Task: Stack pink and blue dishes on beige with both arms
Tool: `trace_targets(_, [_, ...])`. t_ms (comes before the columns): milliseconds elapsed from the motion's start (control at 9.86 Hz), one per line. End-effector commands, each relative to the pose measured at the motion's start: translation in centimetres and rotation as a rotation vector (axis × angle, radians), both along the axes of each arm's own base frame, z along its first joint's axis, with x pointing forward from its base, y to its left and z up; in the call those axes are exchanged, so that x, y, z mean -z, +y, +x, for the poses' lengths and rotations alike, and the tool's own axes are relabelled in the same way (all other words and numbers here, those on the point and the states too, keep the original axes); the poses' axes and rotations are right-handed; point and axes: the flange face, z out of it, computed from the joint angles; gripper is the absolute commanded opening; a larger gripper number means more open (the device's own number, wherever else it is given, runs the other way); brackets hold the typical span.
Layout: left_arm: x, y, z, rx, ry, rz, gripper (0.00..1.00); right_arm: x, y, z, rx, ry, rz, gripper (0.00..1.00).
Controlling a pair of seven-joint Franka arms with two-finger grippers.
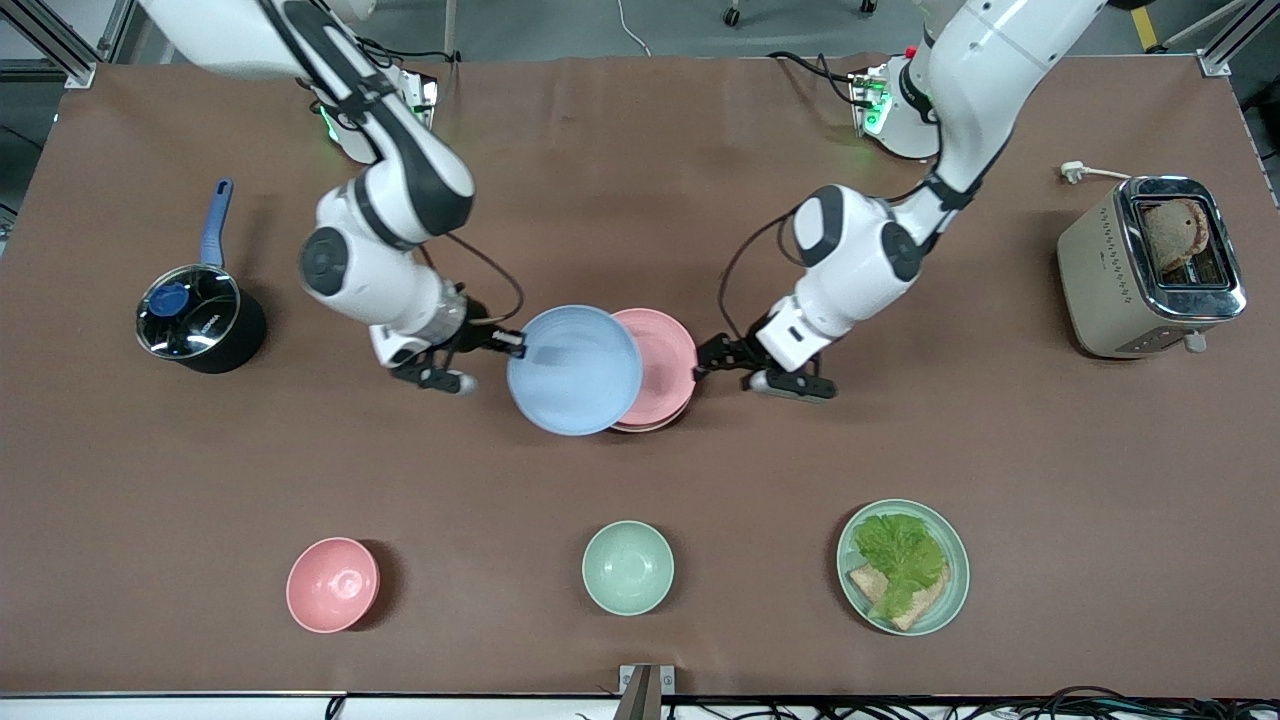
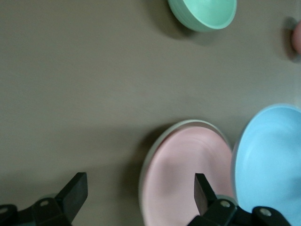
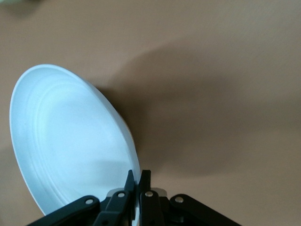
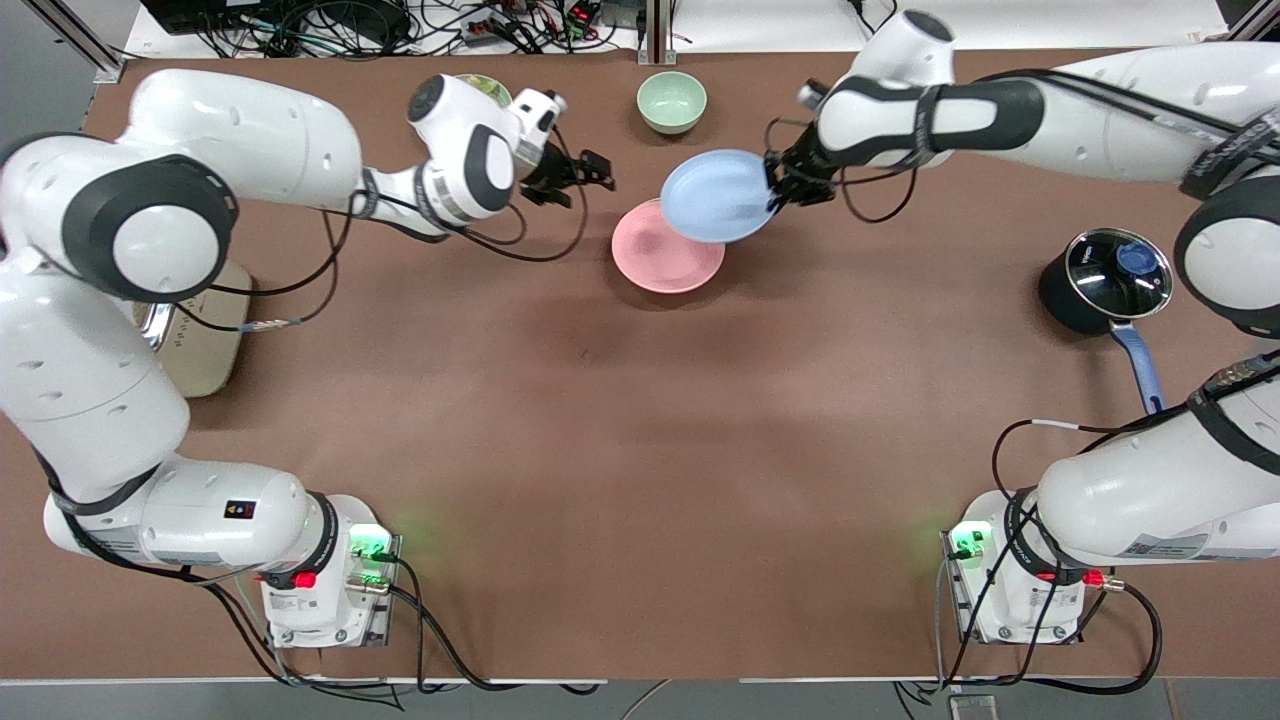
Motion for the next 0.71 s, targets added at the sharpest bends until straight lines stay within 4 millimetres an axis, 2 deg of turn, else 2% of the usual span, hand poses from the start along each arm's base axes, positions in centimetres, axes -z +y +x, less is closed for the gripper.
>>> trace_targets(0, [-1.6, 6.4, 0.6, 0.11, 0.082, 0.175, 1.0, 1.3, 2.8, -2.0, -0.025, 0.012, -0.006, 0.01])
trace_targets(101, [-3.0, 8.2, 1.7, 0.149, 0.115, 0.229, 1.0, 2.2, 3.5, -2.5, -0.033, 0.024, -0.003, 0.02])
trace_targets(304, [-7.8, 13.0, 4.6, 0.128, 0.151, 0.281, 1.0, 3.8, 4.9, -3.2, -0.031, 0.026, 0.007, 0.04])
trace_targets(406, [-10.9, 15.5, 5.8, 0.107, 0.152, 0.307, 1.0, 4.3, 4.9, -3.0, -0.023, 0.014, 0.015, 0.04])
trace_targets(609, [-18.7, 20.1, 7.5, 0.057, 0.117, 0.377, 1.0, 5.4, 5.2, -2.9, -0.014, 0.006, 0.025, 0.05])
